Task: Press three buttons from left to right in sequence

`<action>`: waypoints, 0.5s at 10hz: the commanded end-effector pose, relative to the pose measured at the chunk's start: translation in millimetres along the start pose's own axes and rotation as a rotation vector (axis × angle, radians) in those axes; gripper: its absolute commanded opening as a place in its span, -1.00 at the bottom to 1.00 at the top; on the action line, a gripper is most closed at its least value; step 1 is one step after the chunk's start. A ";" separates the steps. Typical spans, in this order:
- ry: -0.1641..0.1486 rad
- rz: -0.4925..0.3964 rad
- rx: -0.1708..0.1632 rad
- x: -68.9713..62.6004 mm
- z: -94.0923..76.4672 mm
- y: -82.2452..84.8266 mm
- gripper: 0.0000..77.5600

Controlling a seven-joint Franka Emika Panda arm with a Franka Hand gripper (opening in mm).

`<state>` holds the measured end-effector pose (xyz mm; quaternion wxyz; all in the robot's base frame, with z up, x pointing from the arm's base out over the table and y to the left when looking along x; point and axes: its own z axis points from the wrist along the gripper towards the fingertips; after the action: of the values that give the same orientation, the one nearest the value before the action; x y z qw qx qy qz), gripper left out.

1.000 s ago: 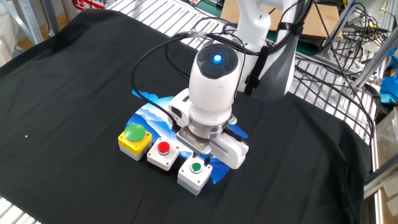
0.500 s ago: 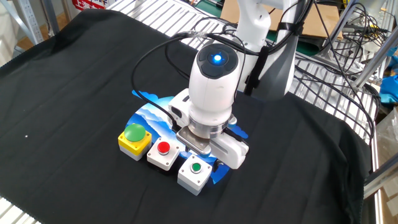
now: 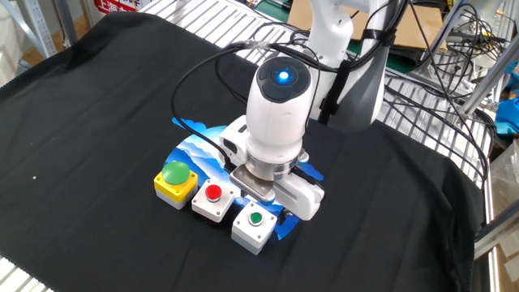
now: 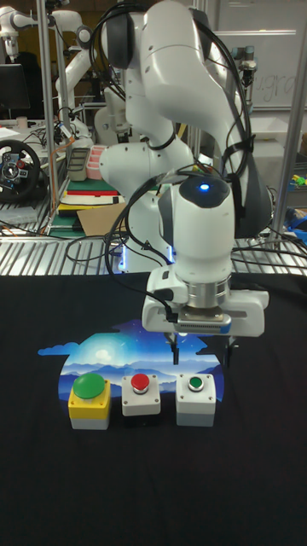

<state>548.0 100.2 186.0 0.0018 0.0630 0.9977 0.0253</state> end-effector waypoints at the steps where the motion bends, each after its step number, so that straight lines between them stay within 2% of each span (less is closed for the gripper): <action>1: -0.033 0.033 -0.005 4.4 6.0 27.0 1.00; 5: -0.032 0.047 -0.008 9.3 8.5 35.8 1.00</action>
<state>544.3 134.2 179.7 0.0140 0.0823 0.9961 0.0271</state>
